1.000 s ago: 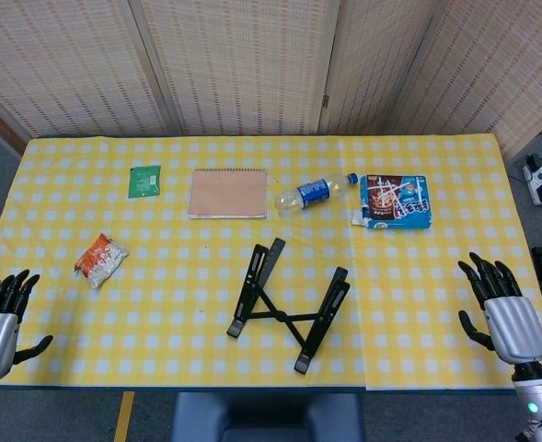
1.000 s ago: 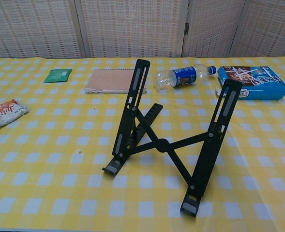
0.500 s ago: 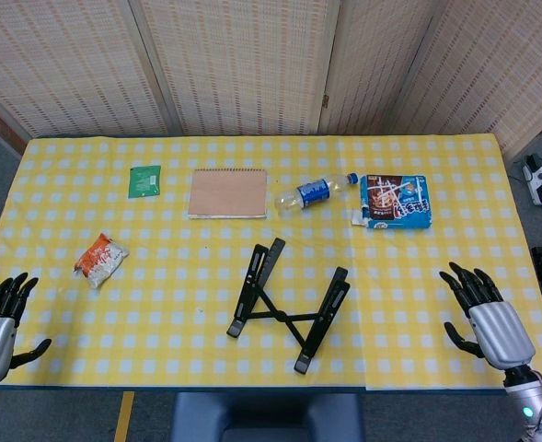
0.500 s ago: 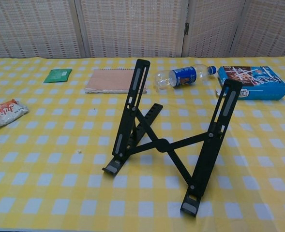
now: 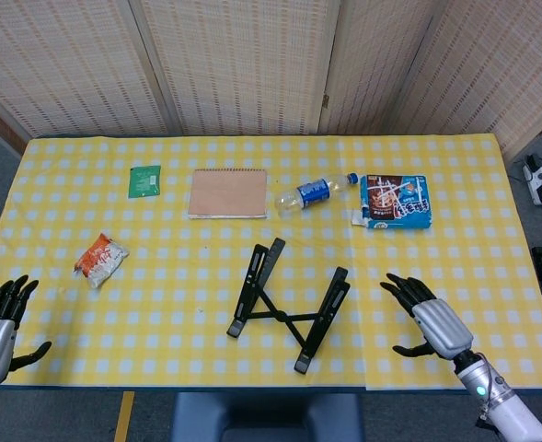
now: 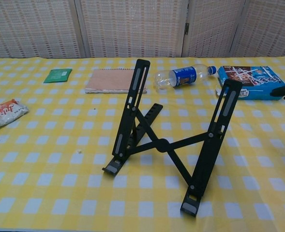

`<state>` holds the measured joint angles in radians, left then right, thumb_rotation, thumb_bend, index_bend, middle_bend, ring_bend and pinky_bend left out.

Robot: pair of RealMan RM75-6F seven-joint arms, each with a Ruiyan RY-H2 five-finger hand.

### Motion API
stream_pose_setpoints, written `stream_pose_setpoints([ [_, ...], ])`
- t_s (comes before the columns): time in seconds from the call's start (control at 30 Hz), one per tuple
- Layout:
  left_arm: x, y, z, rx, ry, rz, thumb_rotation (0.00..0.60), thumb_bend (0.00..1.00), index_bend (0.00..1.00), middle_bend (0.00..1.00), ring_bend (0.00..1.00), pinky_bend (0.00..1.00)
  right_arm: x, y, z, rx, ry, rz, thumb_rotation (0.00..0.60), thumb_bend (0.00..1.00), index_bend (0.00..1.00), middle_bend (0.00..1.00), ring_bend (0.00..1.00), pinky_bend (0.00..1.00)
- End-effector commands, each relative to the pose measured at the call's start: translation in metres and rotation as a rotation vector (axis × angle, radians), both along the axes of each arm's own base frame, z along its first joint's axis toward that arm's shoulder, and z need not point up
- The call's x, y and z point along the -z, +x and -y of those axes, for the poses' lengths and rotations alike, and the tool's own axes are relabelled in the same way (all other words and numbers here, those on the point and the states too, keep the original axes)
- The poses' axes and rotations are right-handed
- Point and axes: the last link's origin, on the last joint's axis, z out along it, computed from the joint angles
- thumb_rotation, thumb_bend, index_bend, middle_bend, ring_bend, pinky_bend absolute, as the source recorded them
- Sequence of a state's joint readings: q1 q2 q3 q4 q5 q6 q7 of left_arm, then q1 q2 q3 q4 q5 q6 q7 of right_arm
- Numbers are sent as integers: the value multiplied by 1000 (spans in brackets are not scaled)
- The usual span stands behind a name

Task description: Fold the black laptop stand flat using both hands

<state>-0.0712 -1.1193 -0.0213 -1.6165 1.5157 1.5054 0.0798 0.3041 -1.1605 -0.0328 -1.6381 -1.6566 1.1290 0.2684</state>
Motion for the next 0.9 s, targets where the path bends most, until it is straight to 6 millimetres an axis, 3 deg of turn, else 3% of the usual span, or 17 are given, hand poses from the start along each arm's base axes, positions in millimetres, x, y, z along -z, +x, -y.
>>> stream_pose_setpoints([
  [0.03,1,0,0,1,-2,1,600,195,121,72,41,0,27,15,12,3,118,98,579,151,0,0,2,0],
  [0.33,1,-4,1,-14,-6,2,600,194,121,72,51,0,63,42,37,38,248,307,547,150,0,0,0,0],
  [0.67,0,-7,2,-20,-9,0,600,195,122,72,54,0,86,59,62,57,295,443,543,150,0,0,0,0],
  [0.9,0,-5,2,-12,-10,4,600,195,122,72,54,0,101,88,80,14,339,488,540,151,0,0,0,0],
])
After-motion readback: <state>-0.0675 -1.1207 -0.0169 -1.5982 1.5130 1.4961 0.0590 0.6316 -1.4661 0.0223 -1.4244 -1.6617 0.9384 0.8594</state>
